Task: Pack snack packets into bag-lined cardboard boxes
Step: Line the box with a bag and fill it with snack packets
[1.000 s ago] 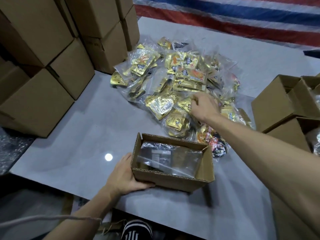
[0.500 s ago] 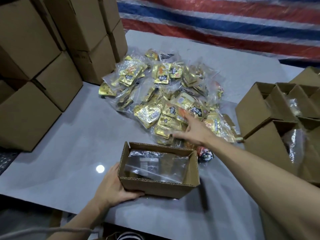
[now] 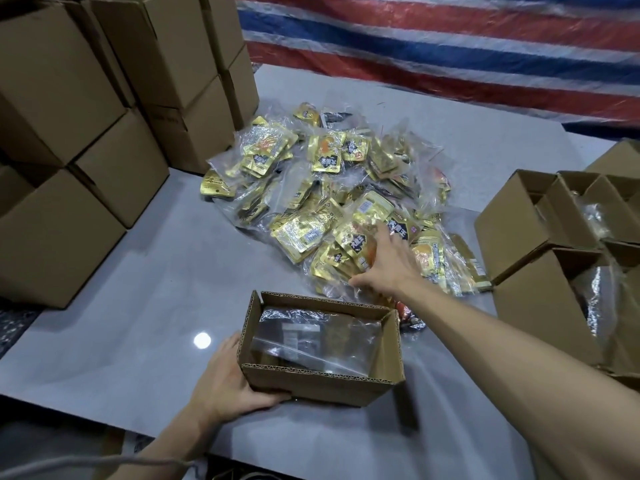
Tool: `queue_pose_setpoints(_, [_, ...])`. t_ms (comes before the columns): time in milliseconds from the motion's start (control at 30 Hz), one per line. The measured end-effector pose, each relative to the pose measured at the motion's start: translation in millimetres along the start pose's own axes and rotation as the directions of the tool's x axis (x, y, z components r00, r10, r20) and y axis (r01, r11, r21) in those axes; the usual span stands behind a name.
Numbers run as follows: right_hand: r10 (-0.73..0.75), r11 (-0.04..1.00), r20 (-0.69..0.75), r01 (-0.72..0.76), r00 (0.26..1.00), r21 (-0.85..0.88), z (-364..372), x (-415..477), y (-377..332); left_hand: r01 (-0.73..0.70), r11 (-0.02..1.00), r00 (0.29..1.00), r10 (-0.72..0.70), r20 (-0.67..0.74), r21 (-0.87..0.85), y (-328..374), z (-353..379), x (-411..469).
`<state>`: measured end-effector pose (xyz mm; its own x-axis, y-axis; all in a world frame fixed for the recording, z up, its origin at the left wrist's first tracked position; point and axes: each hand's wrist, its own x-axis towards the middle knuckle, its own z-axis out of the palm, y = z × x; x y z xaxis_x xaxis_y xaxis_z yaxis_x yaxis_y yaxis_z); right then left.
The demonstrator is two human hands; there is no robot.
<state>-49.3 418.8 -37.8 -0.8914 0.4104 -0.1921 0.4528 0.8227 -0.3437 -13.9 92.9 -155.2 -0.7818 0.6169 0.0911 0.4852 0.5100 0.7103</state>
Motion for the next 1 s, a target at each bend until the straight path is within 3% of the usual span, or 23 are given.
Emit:
queue_pose_setpoints(100, [0.058, 0.998, -0.038, -0.059, 0.998, -0.034, 1.0, -1.1, 3.5, 0.0, 1.0, 1.0, 0.0, 0.0, 0.004, 0.2, -0.2, -0.3])
queue_pose_setpoints(200, [0.029, 1.0, -0.06, -0.028, 0.998, 0.013, 4.1, -5.0, 11.0, 0.006, 1.0, 1.0, -0.006, -0.003, 0.0, 0.1, 0.0, -0.5])
queue_pose_setpoints(433, [-0.033, 0.923, 0.017, 0.024, 0.999, 0.385, -8.7, -13.6, 18.8, 0.014, 1.0, 1.0, -0.014, -0.001, -0.024, 1.2, -1.5, -1.1])
queue_pose_setpoints(800, [-0.207, 0.842, -0.179, 0.268, 0.962, 0.468, -26.1, -20.7, 9.6, 0.035, 0.996, 0.999, -0.034, 0.024, -0.079, 7.2, -5.5, -0.4])
queue_pose_setpoints(1000, [-0.229, 0.821, -0.272, 0.336, 0.935, 0.462, -33.4, -30.3, 7.0, 0.019, 0.995, 1.0, -0.019, 0.001, -0.101, 12.7, -8.3, 1.5])
